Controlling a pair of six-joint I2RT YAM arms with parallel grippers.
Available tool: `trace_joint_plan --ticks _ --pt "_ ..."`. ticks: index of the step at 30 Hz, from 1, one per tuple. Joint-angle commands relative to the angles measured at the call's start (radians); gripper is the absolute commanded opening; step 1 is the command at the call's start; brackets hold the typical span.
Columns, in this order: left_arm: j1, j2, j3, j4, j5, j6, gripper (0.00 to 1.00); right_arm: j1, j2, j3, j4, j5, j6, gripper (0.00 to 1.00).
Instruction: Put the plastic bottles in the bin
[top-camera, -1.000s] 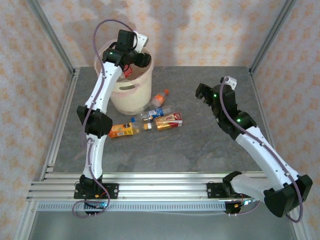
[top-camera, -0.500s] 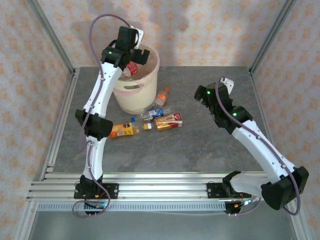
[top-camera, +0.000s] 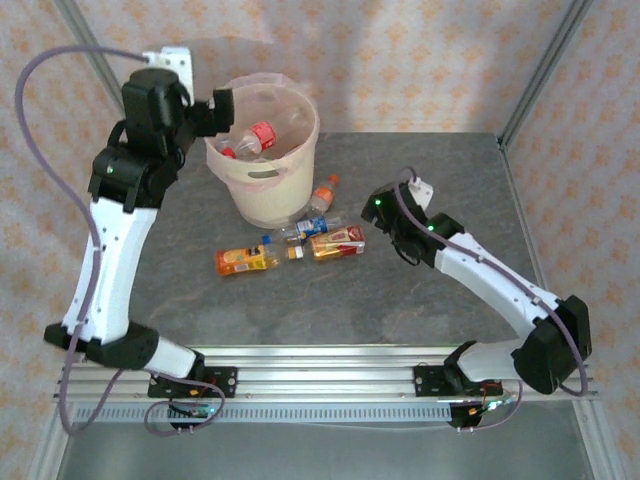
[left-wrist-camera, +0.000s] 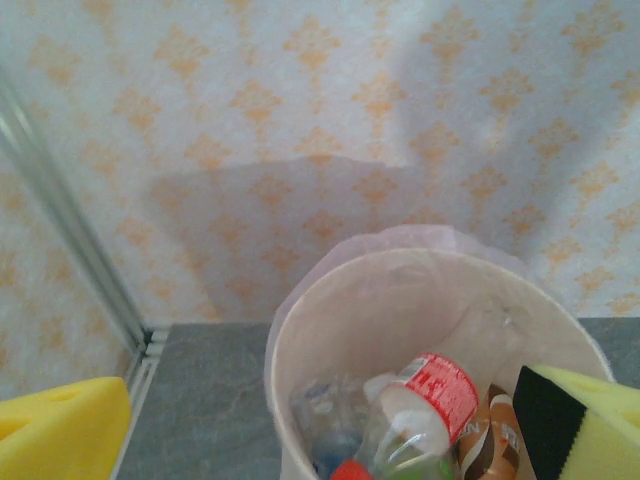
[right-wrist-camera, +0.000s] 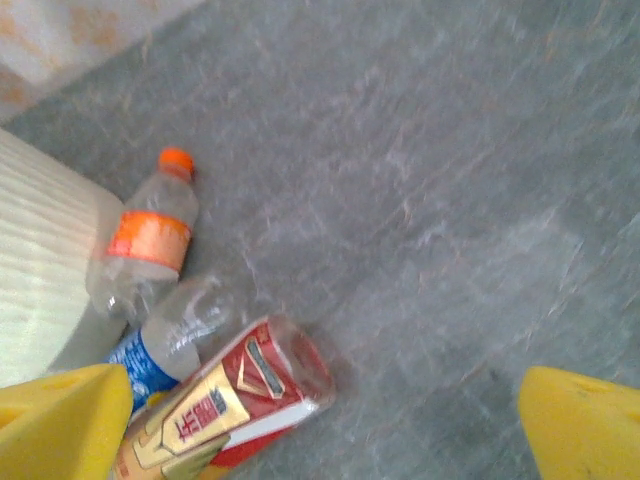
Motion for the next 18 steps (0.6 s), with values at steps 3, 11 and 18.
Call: trace_joint_plan --ticks 3,11,18 --pt "0.003 -0.18 -0.333 0.134 -0.021 -0.159 1.0 0.037 0.062 -0.046 0.086 -0.087 0.148 0.99" --pt "0.003 -0.39 -0.631 0.185 -0.083 -0.239 1.0 0.062 0.194 -0.036 0.134 -0.179 0.232 0.97" --pt "0.003 -0.435 -0.717 0.148 -0.078 -0.205 1.0 0.065 0.279 -0.016 0.168 -0.225 0.251 0.98"
